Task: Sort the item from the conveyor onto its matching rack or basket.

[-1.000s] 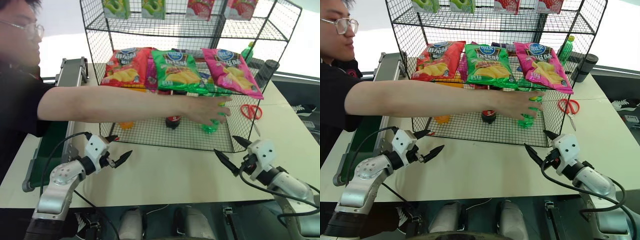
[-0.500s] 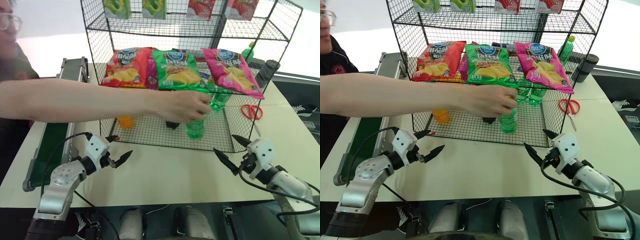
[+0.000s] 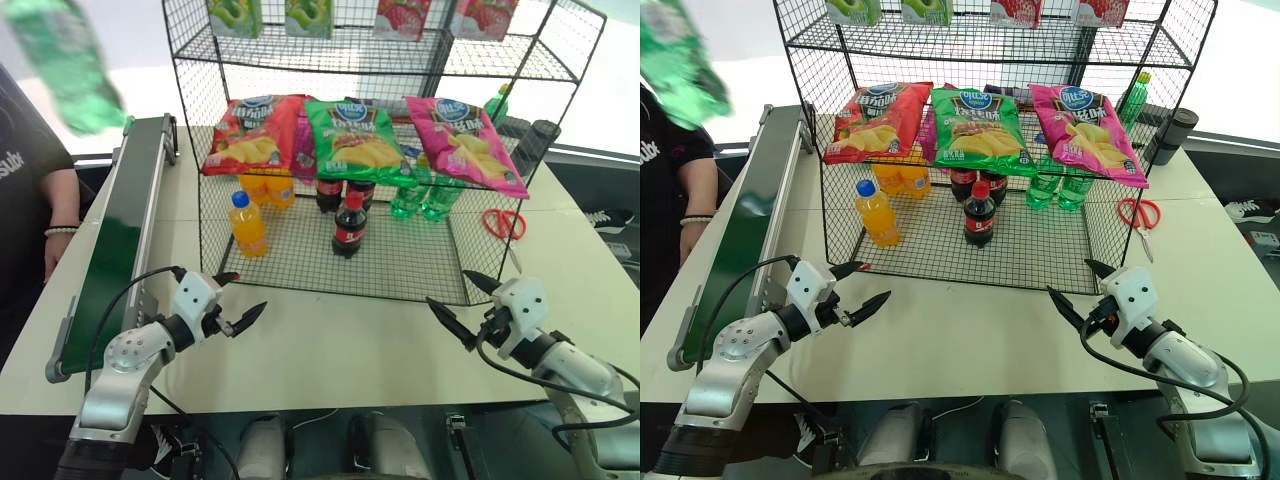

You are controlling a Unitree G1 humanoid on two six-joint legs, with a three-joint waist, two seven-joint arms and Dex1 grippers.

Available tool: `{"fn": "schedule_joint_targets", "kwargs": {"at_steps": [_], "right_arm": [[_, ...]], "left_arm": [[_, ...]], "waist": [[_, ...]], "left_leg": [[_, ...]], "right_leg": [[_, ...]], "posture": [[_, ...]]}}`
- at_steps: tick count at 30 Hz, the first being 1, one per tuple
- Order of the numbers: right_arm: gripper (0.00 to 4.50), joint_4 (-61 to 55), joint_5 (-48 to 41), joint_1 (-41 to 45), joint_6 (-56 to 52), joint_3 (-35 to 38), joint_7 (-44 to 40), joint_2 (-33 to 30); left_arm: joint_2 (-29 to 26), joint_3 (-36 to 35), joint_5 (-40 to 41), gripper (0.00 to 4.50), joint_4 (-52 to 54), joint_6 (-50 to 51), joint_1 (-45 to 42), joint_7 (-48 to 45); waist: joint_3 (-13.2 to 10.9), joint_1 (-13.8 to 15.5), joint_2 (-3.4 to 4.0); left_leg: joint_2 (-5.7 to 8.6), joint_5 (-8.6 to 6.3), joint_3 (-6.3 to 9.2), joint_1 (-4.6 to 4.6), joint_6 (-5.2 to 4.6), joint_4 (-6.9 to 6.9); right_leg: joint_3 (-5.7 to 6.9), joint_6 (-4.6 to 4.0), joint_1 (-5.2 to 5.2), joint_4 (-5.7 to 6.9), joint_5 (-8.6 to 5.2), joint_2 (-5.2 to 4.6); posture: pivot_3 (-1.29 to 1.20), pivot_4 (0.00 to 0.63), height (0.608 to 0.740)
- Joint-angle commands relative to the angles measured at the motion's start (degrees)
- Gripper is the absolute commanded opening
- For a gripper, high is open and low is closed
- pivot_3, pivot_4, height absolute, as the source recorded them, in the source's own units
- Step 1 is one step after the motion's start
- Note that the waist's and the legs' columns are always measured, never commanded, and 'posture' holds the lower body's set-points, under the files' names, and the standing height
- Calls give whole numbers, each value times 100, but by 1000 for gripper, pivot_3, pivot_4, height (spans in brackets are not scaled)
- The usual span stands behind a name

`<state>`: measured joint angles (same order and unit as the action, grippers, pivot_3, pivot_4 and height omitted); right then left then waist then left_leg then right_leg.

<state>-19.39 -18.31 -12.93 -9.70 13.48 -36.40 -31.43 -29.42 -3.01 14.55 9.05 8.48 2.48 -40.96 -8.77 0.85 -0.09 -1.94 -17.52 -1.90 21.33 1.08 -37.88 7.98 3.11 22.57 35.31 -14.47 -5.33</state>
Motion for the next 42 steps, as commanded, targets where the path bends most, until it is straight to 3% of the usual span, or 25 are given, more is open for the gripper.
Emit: {"fn": "schedule_joint_targets", "kwargs": {"at_steps": [1,23,36,42], "right_arm": [[4479,-122,-5,65,85,37,27,13],[4479,274,84,485,270,-324,-9,93],[4479,-80,-30,816,13,-690,-118,173],[4479,-711,-72,972,-325,-1307,-45,427]], "left_arm": [[40,-124,142,4500,222,18,33,59],[54,-697,489,4500,706,675,186,588],[215,-2776,1295,4500,436,764,152,1717],[330,-3061,1021,4500,-57,356,315,1992]], "waist": [[0,0,0],[1,-3,-2],[2,-7,-4],[5,-7,-9]], "left_leg": [[0,0,0,0,0,0],[1,0,0,0,0,0],[-1,0,0,-1,0,0],[0,0,1,-2,0,0]], "right_leg": [[0,0,0,0,0,0],[0,0,0,1,0,1],[0,0,0,2,1,0],[1,0,0,3,1,1]], "posture": [[0,150,735],[0,150,735],[0,150,735],[0,150,735]]}}
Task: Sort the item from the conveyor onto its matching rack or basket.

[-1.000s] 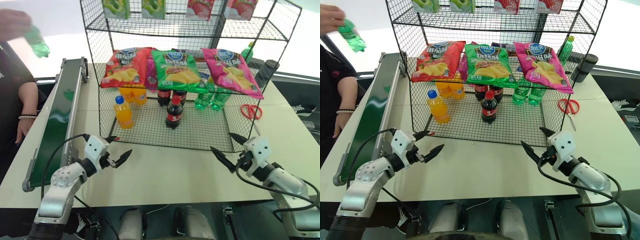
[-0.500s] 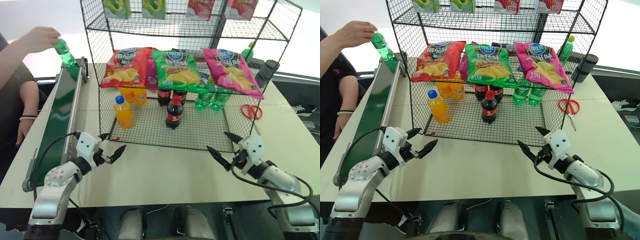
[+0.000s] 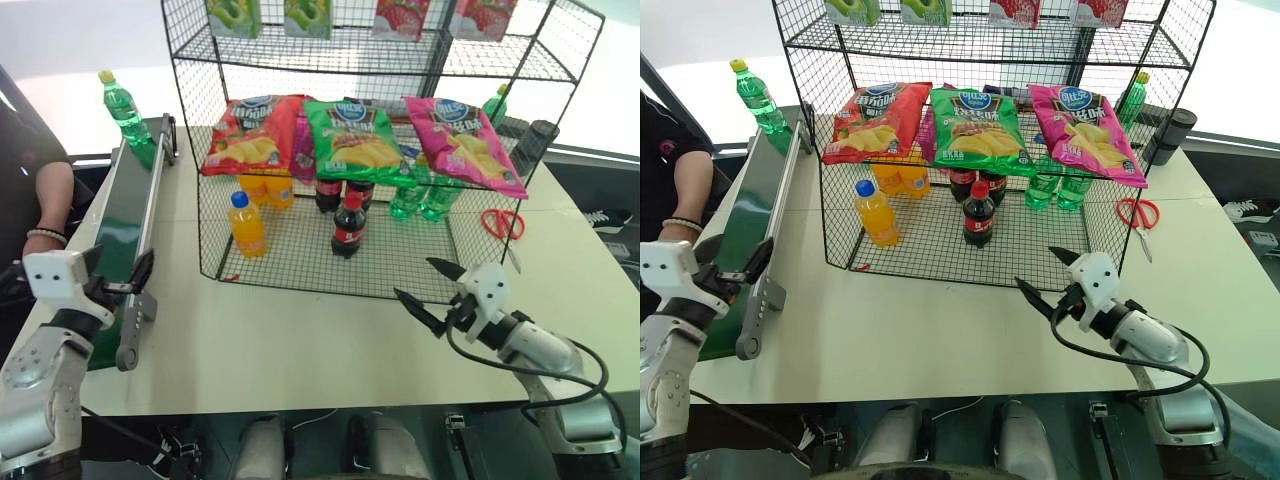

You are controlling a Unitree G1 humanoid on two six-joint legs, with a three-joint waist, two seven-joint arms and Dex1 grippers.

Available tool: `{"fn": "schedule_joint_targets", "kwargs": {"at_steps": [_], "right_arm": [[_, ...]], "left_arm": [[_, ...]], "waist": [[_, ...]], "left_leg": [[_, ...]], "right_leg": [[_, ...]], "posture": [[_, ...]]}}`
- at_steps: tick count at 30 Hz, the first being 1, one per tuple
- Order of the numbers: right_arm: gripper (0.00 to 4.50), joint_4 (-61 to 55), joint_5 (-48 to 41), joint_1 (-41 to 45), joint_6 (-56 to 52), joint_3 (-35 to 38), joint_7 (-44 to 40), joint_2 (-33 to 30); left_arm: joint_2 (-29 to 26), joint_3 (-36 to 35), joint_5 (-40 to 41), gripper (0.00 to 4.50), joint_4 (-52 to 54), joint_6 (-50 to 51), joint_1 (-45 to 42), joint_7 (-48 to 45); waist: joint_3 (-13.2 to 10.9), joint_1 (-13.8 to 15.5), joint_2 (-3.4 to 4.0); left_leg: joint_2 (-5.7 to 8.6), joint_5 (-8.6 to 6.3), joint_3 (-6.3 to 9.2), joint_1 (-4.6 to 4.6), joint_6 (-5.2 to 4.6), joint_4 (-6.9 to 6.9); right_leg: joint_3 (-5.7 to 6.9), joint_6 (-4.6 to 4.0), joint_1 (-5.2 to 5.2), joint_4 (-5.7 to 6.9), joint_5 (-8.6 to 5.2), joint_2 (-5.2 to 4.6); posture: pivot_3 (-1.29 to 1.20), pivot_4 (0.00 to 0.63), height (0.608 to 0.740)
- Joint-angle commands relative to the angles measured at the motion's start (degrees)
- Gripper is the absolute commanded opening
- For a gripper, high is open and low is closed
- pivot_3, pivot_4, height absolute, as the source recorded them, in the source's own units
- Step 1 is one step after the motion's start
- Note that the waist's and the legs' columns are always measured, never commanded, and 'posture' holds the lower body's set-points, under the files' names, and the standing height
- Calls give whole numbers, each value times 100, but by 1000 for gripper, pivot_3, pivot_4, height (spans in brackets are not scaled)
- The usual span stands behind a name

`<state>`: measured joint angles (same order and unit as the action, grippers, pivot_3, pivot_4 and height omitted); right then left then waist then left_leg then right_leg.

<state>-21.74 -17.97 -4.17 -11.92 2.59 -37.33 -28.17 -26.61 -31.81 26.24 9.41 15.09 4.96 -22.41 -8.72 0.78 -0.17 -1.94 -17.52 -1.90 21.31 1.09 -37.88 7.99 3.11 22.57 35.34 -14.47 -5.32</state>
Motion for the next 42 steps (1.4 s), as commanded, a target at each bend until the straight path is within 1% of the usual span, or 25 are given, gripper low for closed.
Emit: {"fn": "schedule_joint_targets", "kwargs": {"at_steps": [1,4,9,23,42], "right_arm": [[4479,-583,-114,105,-159,-332,57,142],[4479,-830,-148,77,-303,-608,67,216],[4479,-1105,-56,-90,-388,-1000,-13,157],[4479,-1034,-66,-108,-328,-954,48,191],[4479,-1035,-107,17,-425,-1024,47,216]], "left_arm": [[83,-187,-189,4500,-172,-373,93,177],[161,-170,-287,4500,-338,-532,117,278],[199,-137,-357,4500,-578,-662,-6,423],[251,12,-694,4500,-993,-944,-296,753],[279,55,-825,4500,-1183,-1111,-443,964]], "waist": [[3,0,-5],[11,13,-19],[20,5,-34],[22,-1,-37],[22,-1,-37]], "left_leg": [[0,0,0,1,0,0],[0,0,0,2,0,0],[2,-1,2,3,1,0],[2,0,1,3,1,0],[2,-1,1,3,1,0]], "right_leg": [[0,0,1,0,0,-1],[1,0,1,-1,0,-3],[3,-1,0,-3,-1,-18],[4,0,1,-2,0,-18],[5,0,2,-2,0,-20]], "posture": [[0,150,735],[0,150,735],[0,150,735],[0,150,735],[0,150,735]]}}
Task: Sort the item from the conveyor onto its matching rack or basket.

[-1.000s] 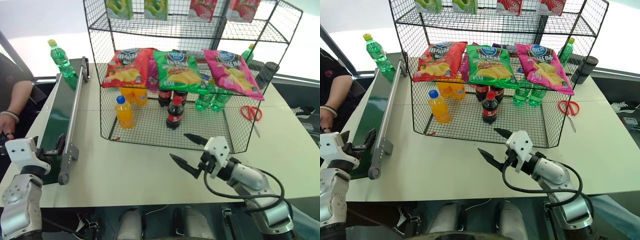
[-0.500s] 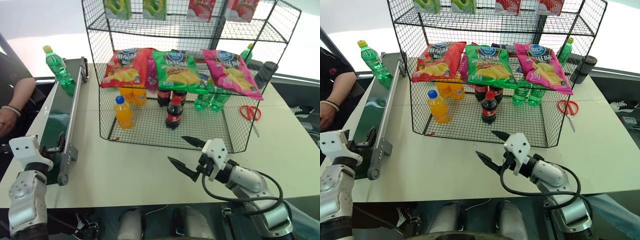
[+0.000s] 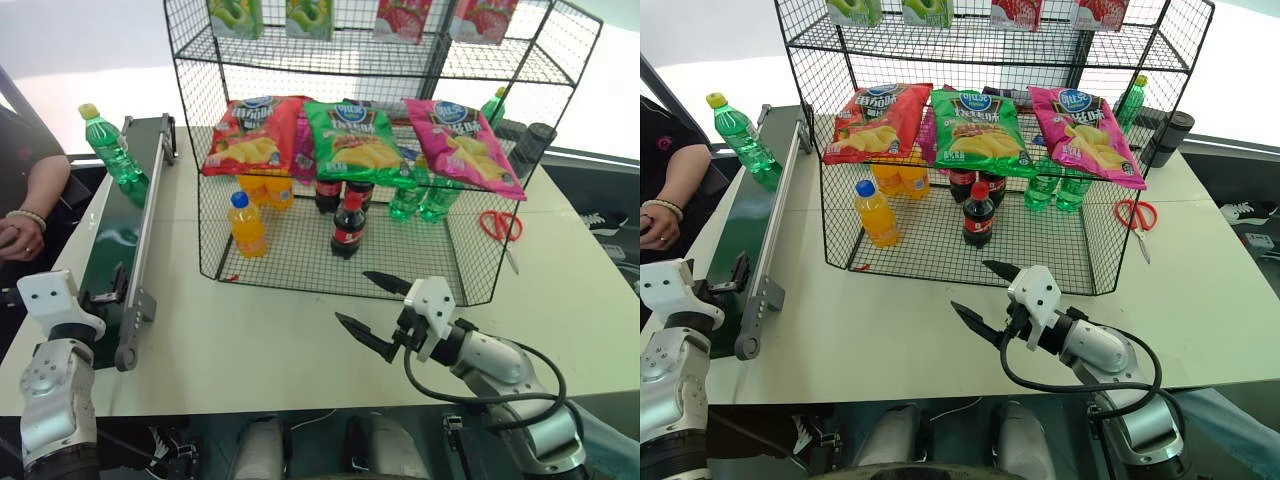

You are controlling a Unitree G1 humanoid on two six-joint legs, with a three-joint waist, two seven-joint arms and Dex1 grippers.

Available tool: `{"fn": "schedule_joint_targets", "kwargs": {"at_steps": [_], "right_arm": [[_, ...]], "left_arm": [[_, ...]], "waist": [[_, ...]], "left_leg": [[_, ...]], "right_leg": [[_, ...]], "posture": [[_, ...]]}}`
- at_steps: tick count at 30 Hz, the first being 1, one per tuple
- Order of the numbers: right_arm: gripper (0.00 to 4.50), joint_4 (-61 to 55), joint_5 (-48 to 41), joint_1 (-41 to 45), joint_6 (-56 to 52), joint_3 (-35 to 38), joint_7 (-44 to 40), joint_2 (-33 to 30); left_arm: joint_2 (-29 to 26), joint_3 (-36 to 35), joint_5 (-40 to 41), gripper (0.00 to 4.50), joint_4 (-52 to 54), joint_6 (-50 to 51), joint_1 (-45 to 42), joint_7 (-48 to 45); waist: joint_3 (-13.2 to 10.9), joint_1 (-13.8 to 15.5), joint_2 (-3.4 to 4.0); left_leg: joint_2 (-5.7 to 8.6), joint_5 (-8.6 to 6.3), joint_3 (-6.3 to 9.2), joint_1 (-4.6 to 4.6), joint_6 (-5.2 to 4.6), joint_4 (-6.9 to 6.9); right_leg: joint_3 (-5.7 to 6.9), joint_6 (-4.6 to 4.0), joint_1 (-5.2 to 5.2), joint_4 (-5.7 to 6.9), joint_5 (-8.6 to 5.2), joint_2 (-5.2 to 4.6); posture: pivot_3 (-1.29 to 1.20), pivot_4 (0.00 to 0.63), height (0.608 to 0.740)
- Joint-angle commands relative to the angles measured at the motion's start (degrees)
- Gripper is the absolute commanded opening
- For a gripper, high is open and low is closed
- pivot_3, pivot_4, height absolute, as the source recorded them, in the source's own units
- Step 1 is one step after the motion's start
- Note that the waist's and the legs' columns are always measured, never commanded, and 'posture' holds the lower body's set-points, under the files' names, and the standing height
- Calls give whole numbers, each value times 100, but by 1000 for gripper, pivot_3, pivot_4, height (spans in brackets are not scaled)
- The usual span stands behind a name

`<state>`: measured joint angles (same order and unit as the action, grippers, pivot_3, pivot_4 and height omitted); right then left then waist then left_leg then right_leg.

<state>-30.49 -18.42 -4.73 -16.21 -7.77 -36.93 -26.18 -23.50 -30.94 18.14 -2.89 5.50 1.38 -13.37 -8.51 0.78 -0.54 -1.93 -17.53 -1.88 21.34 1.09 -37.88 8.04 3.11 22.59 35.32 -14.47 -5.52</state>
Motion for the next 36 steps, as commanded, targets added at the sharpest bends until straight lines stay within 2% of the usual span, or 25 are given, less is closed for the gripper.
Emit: {"fn": "schedule_joint_targets", "kwargs": {"at_steps": [1,36], "right_arm": [[4479,-162,-66,82,-8,11,8,19],[4479,-133,-102,151,-48,-33,-41,59]], "left_arm": [[-30,-34,-21,4500,39,-159,-91,69],[29,-182,113,4500,-259,-254,-162,307]], "waist": [[0,0,0],[-1,0,0]], "left_leg": [[0,0,0,0,0,0],[0,0,0,2,0,1]], "right_leg": [[0,0,0,0,0,0],[2,0,2,-1,0,-3]], "posture": [[0,150,735],[0,150,735]]}}
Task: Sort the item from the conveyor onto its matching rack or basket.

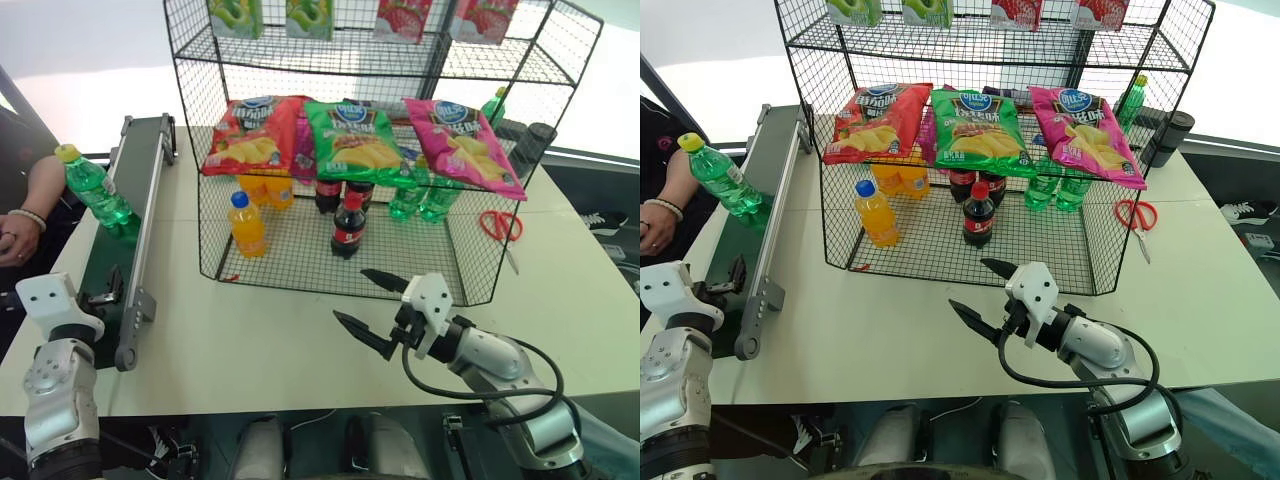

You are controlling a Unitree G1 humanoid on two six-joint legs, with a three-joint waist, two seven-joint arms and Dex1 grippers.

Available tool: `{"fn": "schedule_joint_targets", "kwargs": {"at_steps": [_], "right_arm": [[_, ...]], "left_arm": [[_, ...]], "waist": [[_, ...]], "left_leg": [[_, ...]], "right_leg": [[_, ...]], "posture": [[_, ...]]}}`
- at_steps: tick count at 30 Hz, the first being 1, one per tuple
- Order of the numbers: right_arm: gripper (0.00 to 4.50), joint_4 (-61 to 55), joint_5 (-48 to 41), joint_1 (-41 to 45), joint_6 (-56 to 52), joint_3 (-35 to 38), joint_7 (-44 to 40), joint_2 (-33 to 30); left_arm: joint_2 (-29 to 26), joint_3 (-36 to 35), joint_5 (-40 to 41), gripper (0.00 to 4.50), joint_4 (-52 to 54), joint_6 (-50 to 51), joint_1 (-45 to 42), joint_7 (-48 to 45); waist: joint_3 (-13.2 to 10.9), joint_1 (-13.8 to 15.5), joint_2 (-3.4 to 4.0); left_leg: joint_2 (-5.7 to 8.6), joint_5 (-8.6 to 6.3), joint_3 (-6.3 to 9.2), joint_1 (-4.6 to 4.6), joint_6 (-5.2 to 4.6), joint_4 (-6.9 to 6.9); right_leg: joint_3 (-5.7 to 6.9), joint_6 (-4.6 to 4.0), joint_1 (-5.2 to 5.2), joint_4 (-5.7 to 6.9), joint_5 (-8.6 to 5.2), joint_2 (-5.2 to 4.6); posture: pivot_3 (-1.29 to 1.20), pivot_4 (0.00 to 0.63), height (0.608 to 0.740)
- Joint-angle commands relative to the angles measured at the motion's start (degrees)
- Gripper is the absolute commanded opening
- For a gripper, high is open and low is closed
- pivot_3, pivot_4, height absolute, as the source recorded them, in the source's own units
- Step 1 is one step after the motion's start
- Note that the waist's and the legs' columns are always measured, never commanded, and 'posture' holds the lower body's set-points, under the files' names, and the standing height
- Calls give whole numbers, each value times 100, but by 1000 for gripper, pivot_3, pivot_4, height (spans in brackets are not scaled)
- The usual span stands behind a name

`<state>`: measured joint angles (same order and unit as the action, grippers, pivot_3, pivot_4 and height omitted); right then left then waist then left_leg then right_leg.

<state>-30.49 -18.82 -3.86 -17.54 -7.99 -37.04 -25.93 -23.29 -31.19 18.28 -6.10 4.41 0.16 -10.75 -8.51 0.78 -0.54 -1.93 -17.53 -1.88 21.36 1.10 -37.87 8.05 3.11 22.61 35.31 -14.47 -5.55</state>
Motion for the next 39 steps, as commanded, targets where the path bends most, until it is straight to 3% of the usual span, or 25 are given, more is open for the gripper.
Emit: {"fn": "schedule_joint_targets", "kwargs": {"at_steps": [1,39], "right_arm": [[4479,-137,-63,65,83,-16,-31,36],[4479,-153,-113,199,-23,-32,-18,44]], "left_arm": [[14,-156,114,4500,63,-149,-38,34],[6,-250,520,4500,27,-280,-150,-148]], "waist": [[0,0,0],[-1,0,1]], "left_leg": [[0,0,0,0,0,0],[0,-1,0,3,1,3]], "right_leg": [[0,0,0,0,0,0],[1,0,3,-5,0,-1]], "posture": [[0,150,735],[0,150,735]]}}
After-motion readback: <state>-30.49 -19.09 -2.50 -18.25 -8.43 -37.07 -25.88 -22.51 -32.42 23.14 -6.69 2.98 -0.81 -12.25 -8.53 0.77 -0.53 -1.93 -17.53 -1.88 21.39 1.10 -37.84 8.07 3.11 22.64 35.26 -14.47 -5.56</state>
